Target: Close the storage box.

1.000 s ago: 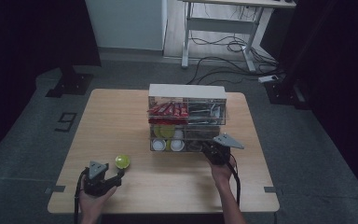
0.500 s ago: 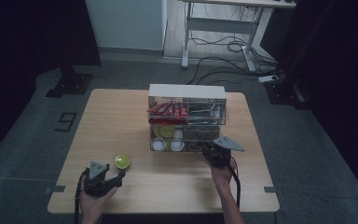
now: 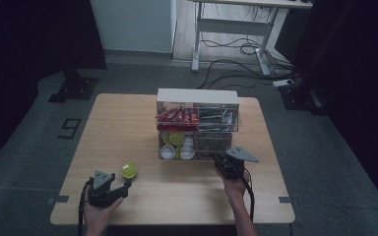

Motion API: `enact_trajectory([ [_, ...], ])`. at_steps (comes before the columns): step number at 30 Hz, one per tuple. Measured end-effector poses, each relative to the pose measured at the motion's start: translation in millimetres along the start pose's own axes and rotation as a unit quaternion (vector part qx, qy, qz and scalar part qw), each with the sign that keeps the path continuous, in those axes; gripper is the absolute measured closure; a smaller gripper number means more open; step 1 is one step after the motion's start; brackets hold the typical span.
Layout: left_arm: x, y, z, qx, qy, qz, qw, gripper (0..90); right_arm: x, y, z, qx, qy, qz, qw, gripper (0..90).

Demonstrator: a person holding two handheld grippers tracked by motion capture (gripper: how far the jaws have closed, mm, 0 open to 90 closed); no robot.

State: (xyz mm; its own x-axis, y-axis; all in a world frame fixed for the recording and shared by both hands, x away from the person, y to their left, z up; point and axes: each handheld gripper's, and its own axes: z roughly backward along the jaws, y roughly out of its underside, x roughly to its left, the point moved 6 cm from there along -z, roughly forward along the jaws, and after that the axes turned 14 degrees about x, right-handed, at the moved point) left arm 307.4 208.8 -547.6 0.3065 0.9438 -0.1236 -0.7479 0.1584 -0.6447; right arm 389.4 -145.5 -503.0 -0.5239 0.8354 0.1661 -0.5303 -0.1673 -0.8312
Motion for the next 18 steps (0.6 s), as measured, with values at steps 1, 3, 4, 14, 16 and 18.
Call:
enact_trajectory([
  [1, 0.0, 0.0, 0.0, 0.0, 0.0, 0.0, 1.0, 31.1, 0.0, 0.0, 0.0, 0.0, 0.0, 0.0, 1.0, 88.6],
  [3, 0.1, 0.3, -0.2, 0.001, 0.0, 0.0, 1.0, 31.1, -1.5, 1.7, 0.2, 0.001, 0.001, -0.002, 1.0, 88.6],
  [4, 0.2, 0.5, -0.4, 0.001, 0.0, 0.0, 1.0, 31.1, -1.8, 2.8, 0.4, 0.003, 0.001, -0.004, 1.0, 88.6],
  [14, 1.4, 2.4, -2.6, 0.008, 0.003, 0.001, 1.0, 31.0, -5.1, 11.4, -0.7, 0.013, 0.005, -0.005, 0.9999, 88.6],
  [16, 1.7, 2.7, -3.1, 0.008, 0.004, 0.002, 1.0, 31.0, -6.1, 13.2, -1.2, 0.016, 0.006, -0.006, 0.9998, 88.6],
  [18, 2.0, 3.1, -3.0, 0.009, 0.004, 0.002, 1.0, 31.0, -6.7, 15.0, -1.7, 0.019, 0.006, -0.008, 0.9998, 88.5],
])
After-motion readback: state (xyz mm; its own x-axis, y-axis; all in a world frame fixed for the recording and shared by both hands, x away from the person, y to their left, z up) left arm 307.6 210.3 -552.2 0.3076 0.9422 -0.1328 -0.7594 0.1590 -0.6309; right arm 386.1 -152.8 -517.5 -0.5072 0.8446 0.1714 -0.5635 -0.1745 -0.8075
